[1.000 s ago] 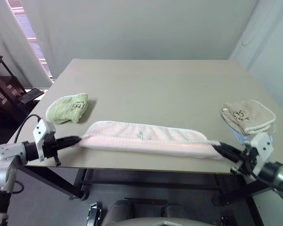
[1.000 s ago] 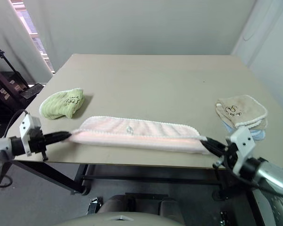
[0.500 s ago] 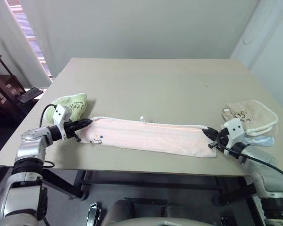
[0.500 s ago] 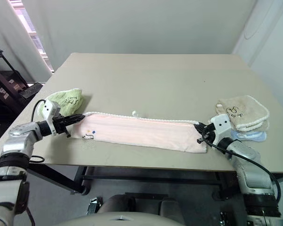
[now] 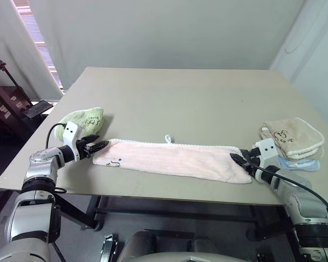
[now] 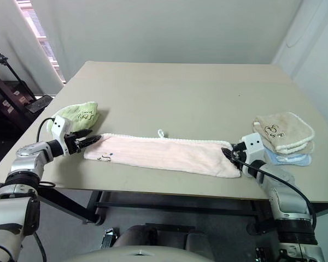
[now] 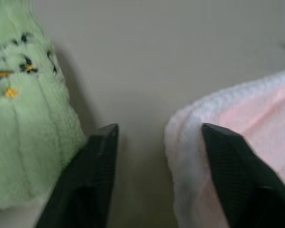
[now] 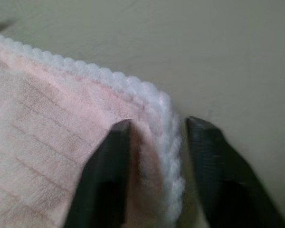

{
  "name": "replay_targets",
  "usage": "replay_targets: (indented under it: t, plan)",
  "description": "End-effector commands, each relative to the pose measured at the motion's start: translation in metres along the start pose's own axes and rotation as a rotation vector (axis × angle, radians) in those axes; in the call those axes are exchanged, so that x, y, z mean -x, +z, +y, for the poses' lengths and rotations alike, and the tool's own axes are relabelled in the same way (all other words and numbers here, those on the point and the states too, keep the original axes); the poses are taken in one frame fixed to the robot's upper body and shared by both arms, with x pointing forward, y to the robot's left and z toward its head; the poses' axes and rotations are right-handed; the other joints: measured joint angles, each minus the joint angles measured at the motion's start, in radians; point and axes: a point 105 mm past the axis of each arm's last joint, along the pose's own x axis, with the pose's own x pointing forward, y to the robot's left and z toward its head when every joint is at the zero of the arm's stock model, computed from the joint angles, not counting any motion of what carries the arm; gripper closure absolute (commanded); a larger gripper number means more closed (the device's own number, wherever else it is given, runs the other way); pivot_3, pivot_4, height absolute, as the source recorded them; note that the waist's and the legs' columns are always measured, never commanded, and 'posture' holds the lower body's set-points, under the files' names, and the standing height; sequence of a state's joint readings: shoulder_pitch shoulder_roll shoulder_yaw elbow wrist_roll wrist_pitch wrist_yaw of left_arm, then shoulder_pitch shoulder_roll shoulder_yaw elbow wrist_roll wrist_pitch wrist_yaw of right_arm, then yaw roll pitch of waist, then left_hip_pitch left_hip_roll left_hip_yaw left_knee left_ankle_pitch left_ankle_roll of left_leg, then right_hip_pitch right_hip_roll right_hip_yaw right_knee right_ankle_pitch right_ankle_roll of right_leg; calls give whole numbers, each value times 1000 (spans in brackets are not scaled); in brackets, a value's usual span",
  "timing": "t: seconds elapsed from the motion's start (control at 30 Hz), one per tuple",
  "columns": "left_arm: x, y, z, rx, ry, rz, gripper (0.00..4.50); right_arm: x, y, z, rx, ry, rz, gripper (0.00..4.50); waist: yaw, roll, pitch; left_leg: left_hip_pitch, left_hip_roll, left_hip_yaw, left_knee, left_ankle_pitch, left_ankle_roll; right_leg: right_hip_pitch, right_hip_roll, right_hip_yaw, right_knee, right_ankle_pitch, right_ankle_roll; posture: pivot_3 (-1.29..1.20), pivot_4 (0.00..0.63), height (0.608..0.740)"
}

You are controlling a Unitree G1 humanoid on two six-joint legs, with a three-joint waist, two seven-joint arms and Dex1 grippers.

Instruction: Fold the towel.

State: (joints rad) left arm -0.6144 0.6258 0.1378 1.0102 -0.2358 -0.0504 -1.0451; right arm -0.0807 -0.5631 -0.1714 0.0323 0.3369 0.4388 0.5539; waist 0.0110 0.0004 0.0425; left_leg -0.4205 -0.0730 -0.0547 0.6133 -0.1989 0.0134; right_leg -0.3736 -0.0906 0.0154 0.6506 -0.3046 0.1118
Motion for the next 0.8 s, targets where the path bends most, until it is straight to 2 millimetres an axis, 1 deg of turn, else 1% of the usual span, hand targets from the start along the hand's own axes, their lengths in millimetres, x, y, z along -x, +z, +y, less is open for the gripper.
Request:
replay_targets:
  t: [0.03, 0.07, 0.1, 0.2, 0.23, 0.3, 0.37, 0.47, 0.57, 0.63, 0.73, 0.8]
  plan:
    - [3, 23, 2, -14, -21, -73, 162, 1, 35, -1, -13, 4, -119, 1197, -2, 0, 0, 0, 0, 0, 0, 0, 0, 0, 0, 0, 0, 0, 0, 0, 0, 740]
    - [4, 24, 0, -15, -38, -76, 0, 3, 40, 1, -21, 18, -136, 808, -1, 0, 0, 0, 0, 0, 0, 0, 0, 0, 0, 0, 0, 0, 0, 0, 0, 740]
    - [6, 25, -2, -19, -54, -80, 0, 6, 46, 2, -38, 29, -155, 483, -1, 0, 0, 0, 0, 0, 0, 0, 0, 0, 0, 0, 0, 0, 0, 0, 0, 740]
    - [13, 34, -8, -6, -94, -119, 0, 17, 60, 1, -115, 46, -178, 483, -1, 0, 0, 0, 0, 0, -1, 0, 0, 0, 0, 0, 0, 0, 0, 0, 0, 740]
    - [16, 37, -13, -16, -123, -127, 0, 22, 63, -1, -158, 50, -182, 483, -1, 0, 0, 0, 0, 0, 0, 0, 0, 0, 0, 0, 0, 0, 0, 0, 0, 740]
    - [20, 37, -28, -43, -190, -119, 0, 29, 64, 1, -255, 82, -160, 483, -1, 0, 0, -1, 0, 0, -1, 0, 0, 0, 0, 0, 0, -1, -2, 0, 0, 740]
    - [24, 34, -42, -63, -238, -97, 0, 37, 61, 5, -378, 127, -119, 483, -1, 0, 0, -1, 0, 0, -1, 0, 0, 0, 0, 0, 0, -1, -2, 0, 0, 740]
    - [27, 33, -58, -104, -272, -84, 0, 51, 61, 1, -596, 172, -80, 483, 1, 0, 0, -1, 0, 0, -1, 0, 0, 0, -1, 1, 0, -1, -3, 0, 0, 740]
    - [29, 30, -76, -130, -314, -72, 0, 70, 52, 8, -717, 246, 3, 483, 2, 1, 0, -1, 0, 0, -1, 0, 0, 0, -1, 0, -1, -2, -3, 0, 0, 740]
    - [27, 25, -88, -154, -347, -53, 0, 80, 41, 9, -800, 258, 53, 483, 2, 0, -1, -2, 0, 0, -1, 0, 0, 0, -1, 0, -2, -2, -3, 0, 0, 740]
    - [23, 26, -102, -136, -379, -70, 0, 96, 24, 11, -914, 293, 153, 483, 1, 1, -1, -2, 0, 0, -1, 0, 0, 1, -1, 0, -3, -2, -3, 0, 0, 740]
    - [20, 23, -111, -127, -408, -64, 0, 107, 15, 15, -963, 323, 200, 483, 2, 1, -1, -5, 0, 1, -1, 0, 1, 1, -2, 0, -3, -2, -3, 0, 0, 740]
